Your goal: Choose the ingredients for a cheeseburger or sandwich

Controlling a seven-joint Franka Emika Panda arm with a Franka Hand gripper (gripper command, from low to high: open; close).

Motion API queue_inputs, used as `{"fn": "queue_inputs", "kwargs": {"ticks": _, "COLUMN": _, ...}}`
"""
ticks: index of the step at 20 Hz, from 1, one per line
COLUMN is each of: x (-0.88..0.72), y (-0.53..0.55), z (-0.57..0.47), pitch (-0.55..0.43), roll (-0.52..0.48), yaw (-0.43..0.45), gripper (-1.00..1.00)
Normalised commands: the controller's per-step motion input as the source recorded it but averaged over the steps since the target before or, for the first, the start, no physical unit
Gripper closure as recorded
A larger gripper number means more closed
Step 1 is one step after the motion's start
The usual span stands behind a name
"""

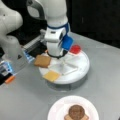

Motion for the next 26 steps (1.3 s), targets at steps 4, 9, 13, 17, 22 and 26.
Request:
{"fn": "queue_inputs", "kwargs": {"ticks": 4, "x": 0.36, "y": -0.23, "z": 0.09, "pitch": 0.235, "roll": 0.198, "yaw": -0.328, "gripper": -1.00}}
{"fn": "queue_inputs", "kwargs": {"ticks": 9, "x": 0.23, "y": -0.26, "z": 0.18, "pitch": 0.257, "roll": 0.199, "yaw": -0.285, "gripper": -1.00}}
{"fn": "queue_inputs", "kwargs": {"ticks": 13, "x": 0.16, "y": -0.34, "z": 0.21, "pitch": 0.244, "roll": 0.237, "yaw": -0.235, "gripper": -1.00}}
{"fn": "queue_inputs", "kwargs": {"ticks": 17, "x": 0.14, "y": -0.32, "z": 0.14, "pitch": 0.210, "roll": 0.285, "yaw": -0.167, "gripper": -1.00}}
{"fn": "queue_inputs", "kwargs": {"ticks": 22, "x": 0.13, "y": -0.32, "z": 0.03, "pitch": 0.157, "roll": 0.415, "yaw": -0.039, "gripper": -1.00}}
{"fn": "queue_inputs", "kwargs": {"ticks": 26, "x": 0.14, "y": -0.30, "z": -0.06, "pitch": 0.122, "roll": 0.458, "yaw": 0.029, "gripper": -1.00}}
